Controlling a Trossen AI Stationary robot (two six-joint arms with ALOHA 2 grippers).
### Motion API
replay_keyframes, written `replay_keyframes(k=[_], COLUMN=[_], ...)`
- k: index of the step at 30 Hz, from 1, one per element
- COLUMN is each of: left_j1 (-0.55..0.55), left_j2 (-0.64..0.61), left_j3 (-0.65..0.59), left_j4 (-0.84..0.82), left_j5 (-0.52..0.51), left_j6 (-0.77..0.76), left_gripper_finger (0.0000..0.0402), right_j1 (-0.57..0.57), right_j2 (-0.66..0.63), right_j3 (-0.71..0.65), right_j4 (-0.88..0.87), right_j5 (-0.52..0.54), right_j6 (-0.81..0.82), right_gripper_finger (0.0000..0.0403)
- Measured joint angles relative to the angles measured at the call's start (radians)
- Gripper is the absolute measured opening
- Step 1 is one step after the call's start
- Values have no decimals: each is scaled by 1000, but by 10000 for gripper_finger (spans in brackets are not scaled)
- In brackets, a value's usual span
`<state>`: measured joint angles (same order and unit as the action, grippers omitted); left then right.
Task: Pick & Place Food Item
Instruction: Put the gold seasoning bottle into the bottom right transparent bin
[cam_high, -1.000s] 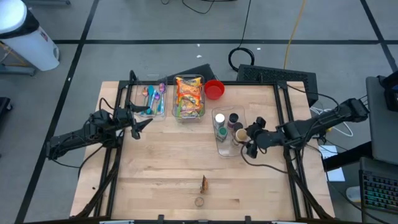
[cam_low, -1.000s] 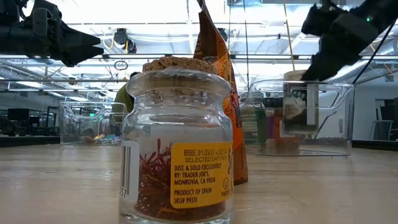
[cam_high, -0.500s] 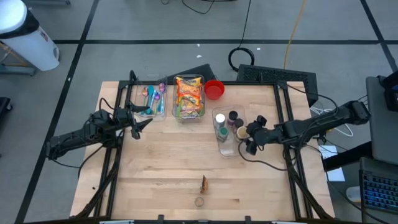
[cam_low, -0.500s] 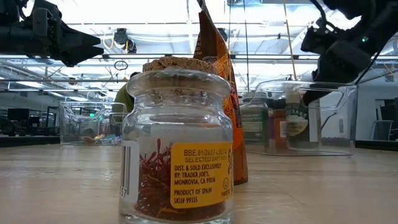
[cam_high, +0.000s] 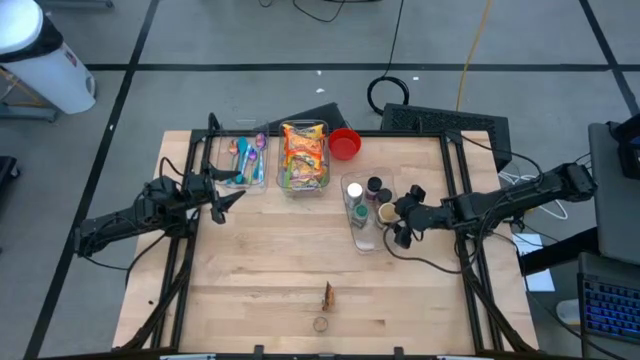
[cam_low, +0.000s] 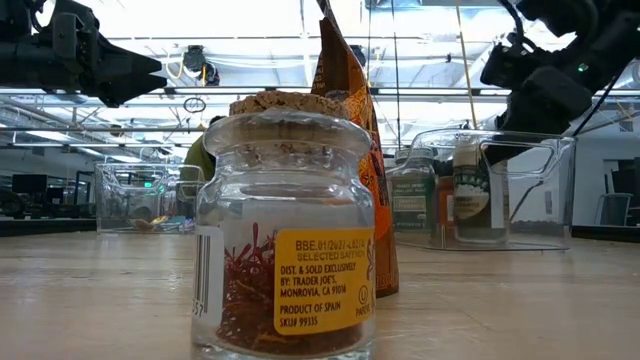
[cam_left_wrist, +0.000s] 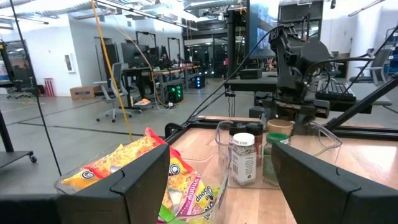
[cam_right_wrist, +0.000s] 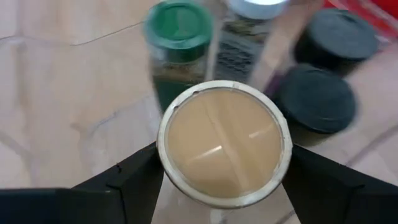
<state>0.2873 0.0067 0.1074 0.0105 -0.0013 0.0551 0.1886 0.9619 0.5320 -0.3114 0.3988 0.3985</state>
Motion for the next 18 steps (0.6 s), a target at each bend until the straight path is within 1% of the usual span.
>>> replay_keyframes(k=[4,9,18], left_j1=[0,0,0], left_j2=[0,0,0], left_j3=[0,0,0], left_j4=[0,0,0], left_j5=[0,0,0], left_j6=[0,0,0], left_gripper_finger=[283,283,283], right_j1=[2,1,2], right_j2=[2,2,-6], right_j3=[-2,-3,-3], right_j4=[0,3,65], right_j5=[-71,-63,-63], right_j6=[-28,-42,-76], right_gripper_finger=[305,321,324])
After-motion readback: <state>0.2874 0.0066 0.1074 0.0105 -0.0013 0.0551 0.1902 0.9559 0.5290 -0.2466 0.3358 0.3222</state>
